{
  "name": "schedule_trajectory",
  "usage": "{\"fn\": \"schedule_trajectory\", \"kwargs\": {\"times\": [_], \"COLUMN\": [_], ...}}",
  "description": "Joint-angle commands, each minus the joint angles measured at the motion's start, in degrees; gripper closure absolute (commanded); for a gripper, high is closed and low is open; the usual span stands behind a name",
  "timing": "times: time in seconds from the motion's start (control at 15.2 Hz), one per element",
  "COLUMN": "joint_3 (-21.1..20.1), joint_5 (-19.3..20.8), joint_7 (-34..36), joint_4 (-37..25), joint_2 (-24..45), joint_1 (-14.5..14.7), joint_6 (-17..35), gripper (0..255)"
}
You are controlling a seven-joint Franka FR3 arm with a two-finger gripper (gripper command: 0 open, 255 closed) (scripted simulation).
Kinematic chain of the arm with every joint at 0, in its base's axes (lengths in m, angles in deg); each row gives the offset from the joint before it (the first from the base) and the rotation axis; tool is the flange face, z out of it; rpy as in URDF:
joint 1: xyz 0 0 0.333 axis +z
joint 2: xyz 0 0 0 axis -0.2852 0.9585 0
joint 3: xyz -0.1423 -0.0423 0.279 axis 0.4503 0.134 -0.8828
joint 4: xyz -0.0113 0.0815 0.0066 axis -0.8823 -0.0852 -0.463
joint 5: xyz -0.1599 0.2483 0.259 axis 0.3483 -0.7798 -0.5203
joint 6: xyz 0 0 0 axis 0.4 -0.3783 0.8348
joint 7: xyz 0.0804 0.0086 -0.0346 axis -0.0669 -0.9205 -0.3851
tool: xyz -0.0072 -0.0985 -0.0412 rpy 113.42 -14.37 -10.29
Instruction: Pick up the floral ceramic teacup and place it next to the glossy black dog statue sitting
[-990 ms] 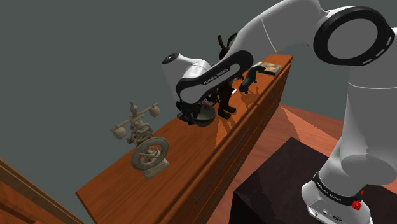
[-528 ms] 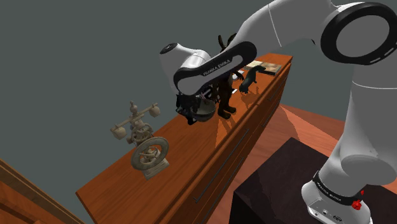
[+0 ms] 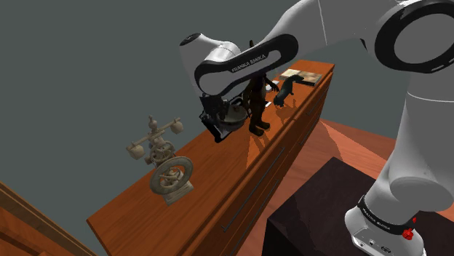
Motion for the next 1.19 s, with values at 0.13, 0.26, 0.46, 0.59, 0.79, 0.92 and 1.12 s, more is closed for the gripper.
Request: {"fn": "schedule_trajectory", "kwargs": {"times": [0.13,0.26,0.46,0.59,0.79,0.92,1.12], "joint_3": [-0.1,-0.2,-0.2,-0.3,-0.3,-0.4,0.1], "joint_5": [-0.5,-0.7,-1.0,-1.1,-1.2,-1.3,-1.5], "joint_7": [-0.8,-1.2,-1.7,-2.0,-2.4,-2.7,-4.1], "joint_4": [-1.9,-3.1,-4.9,-6.2,-8.4,-9.8,-9.6], "joint_2": [-1.0,-1.3,-1.6,-1.8,-1.9,-1.9,-2.7], "joint_1": [-0.1,0.0,0.0,0.1,0.2,0.3,-0.6], "joint_6": [-2.7,-4.1,-6.2,-7.7,-9.8,-11.3,-11.5], "gripper": [255,255,255,255,255,255,255]}}
